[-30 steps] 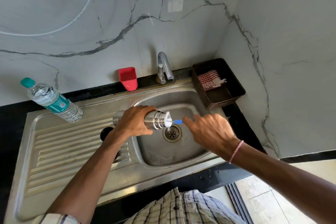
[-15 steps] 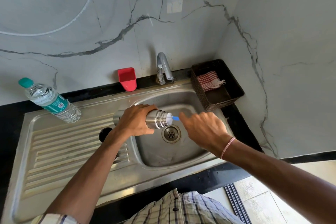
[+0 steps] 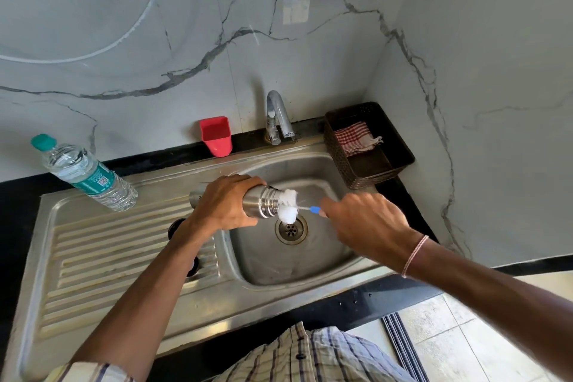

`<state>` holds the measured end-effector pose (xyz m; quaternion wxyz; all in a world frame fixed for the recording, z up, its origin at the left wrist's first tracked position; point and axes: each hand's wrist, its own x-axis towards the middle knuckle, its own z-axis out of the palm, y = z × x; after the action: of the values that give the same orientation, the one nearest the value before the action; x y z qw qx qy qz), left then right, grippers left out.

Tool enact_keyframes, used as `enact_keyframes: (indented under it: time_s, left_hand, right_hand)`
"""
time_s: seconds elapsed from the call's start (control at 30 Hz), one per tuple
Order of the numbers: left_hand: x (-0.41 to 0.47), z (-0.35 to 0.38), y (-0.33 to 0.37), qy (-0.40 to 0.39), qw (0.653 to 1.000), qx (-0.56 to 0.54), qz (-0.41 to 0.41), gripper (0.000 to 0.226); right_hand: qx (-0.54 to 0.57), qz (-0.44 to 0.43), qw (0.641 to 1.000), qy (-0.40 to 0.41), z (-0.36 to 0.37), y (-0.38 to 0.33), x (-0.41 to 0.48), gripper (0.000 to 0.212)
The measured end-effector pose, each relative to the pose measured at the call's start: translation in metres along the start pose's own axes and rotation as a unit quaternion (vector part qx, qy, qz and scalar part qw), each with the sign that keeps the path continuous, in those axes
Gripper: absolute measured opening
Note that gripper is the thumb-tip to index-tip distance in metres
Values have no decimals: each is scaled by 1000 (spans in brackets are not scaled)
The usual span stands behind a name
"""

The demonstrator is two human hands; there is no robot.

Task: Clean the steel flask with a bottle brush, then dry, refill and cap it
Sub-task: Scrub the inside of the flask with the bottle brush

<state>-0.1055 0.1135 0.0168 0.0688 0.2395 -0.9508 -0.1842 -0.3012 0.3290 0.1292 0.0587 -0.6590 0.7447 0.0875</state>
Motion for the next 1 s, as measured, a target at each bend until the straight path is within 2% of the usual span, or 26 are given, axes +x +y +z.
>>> enact_keyframes:
  time_s: [0.03,0.1,0.13,0.17,0.2,0.23,0.27,0.3,0.33,0.37,0.4,0.43,0.47,0.53,0.57,0.6,0.63,0.67,0.7,0.73,0.77,0.83,0.9,1.0]
  left_hand:
    - [-1,-1,-4,0,1000,5,5,71]
    - [-3,-3,-12,9,1000,3,-2,72]
    - [-4,-6,-14,11,1000,4,-8,72]
    - [-5,-8,-16,14,1000,9,-12,71]
    - [-7,-10,-18,17,1000,13,-17,71]
    - [-8,-12,-19,20,999,12,-26,70]
    - [-9,-13,-20,24,999,5,-39,70]
    - [-11,-13,-21,29,998,-2,-49,69]
    - [-12,-13,-21,33,998,-5,-52,69]
    - [-13,-12,-19,33,998,-4,-46,68]
    - [-14,-11,-18,30,999,-1,-34,68]
    - [-14,-10,-15,25,1000,2,-16,69]
    - [-15,-7,-12,22,1000,3,3,69]
    - [-16,-1,-9,20,999,-2,28,71]
    - [-16,1,-9,20,999,-7,28,73]
    - [-16,2,-10,19,999,-9,26,73]
    - [-16,3,-11,17,1000,-6,24,73]
    - [-17,4,-12,12,1000,-1,22,73]
    - [-18,4,-12,9,1000,3,17,72]
    - [-19,3,-12,12,1000,2,7,72]
    - [-21,2,-11,19,1000,-4,-5,73]
    - [-23,1,-10,33,999,-19,-22,73]
    - [-24,3,-8,31,999,-22,-21,73]
    - [-25,9,-3,22,999,-28,-13,72]
  right_hand:
    - [97,11,994,-57,-2,8,1,19]
    - [274,24,953,-127,-9,23,3,32]
    - [281,27,951,-128,-12,27,3,33]
    - [224,26,968,-109,-12,28,2,28]
    - [113,12,992,-47,-10,28,-1,20]
    - [-19,-5,999,31,-7,25,-6,10]
    - [-113,-18,991,70,-5,20,-12,10]
    - [-155,-33,981,110,-3,16,-16,15]
    - [-155,-42,980,118,1,14,-17,16]
    - [-103,-43,990,91,4,13,-16,13]
    - [-10,-35,997,61,4,12,-14,10]
    - [106,-14,994,-7,3,12,-9,15]
    - [239,16,966,-95,4,12,-5,23]
    - [469,113,841,-244,1,13,5,32]
    - [527,146,793,-268,2,13,8,33]
    - [531,159,789,-265,0,12,9,33]
    - [487,153,826,-238,0,10,9,32]
    - [395,133,890,-186,1,5,6,28]
    - [252,95,957,-108,8,1,4,22]
    - [86,60,994,-18,15,-5,0,15]
    - [-36,23,998,49,19,-12,-5,13]
    - [-149,-35,979,137,23,-18,-13,22]
    - [-128,-42,980,149,25,-12,-15,26]
    - [17,13,998,51,13,-16,-9,18]
